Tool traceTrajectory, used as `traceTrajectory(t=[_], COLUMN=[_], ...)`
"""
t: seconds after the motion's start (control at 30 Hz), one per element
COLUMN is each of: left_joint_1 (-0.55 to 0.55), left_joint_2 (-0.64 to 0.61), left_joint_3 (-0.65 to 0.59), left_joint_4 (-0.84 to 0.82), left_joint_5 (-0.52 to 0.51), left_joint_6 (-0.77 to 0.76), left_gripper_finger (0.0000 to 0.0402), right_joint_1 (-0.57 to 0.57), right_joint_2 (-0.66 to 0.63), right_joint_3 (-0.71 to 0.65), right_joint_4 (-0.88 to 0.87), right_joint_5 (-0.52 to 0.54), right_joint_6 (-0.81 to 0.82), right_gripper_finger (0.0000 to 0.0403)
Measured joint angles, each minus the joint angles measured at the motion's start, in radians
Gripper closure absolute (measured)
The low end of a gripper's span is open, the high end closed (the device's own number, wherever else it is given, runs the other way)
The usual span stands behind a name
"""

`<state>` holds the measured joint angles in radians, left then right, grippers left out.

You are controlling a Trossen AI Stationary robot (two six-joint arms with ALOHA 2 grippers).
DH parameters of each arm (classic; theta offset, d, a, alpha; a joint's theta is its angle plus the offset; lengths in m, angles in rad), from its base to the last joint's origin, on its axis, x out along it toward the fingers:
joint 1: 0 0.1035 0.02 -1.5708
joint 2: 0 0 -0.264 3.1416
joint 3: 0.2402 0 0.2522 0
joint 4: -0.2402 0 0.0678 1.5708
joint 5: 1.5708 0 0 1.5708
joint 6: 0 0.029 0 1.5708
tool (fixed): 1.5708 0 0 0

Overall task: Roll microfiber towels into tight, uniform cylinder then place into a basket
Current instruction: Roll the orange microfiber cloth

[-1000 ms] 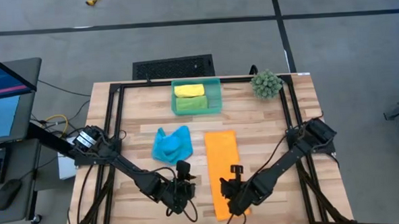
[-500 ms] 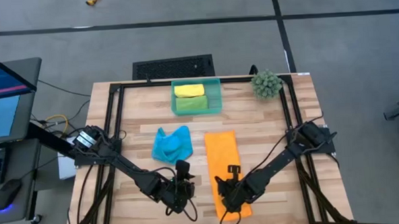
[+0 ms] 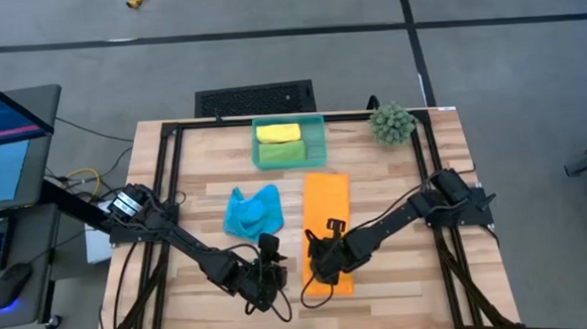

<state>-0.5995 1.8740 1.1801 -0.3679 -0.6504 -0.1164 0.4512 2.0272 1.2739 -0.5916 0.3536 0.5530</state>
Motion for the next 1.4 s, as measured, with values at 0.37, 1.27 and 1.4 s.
traceTrajectory(t=[0.37, 1.27, 1.4], left_joint_1=[0.003, 0.023, 0.027], left_joint_2=[0.000, 0.152, 0.188], left_joint_3=[0.000, 0.000, 0.000], left_joint_4=[0.030, 0.393, 0.437], left_joint_5=[0.052, 0.201, 0.210], left_joint_6=[-0.003, 0.319, 0.342], left_gripper_finger=[0.0269, 0.0168, 0.0168], right_joint_1=[0.059, 0.457, 0.431], right_joint_2=[-0.083, -0.092, -0.082], right_joint_3=[-0.001, 0.002, 0.003], right_joint_4=[-0.021, -0.032, -0.011], right_joint_5=[0.064, 0.244, 0.163], right_joint_6=[0.022, 0.267, 0.215], right_gripper_finger=[0.0366, 0.0309, 0.0271])
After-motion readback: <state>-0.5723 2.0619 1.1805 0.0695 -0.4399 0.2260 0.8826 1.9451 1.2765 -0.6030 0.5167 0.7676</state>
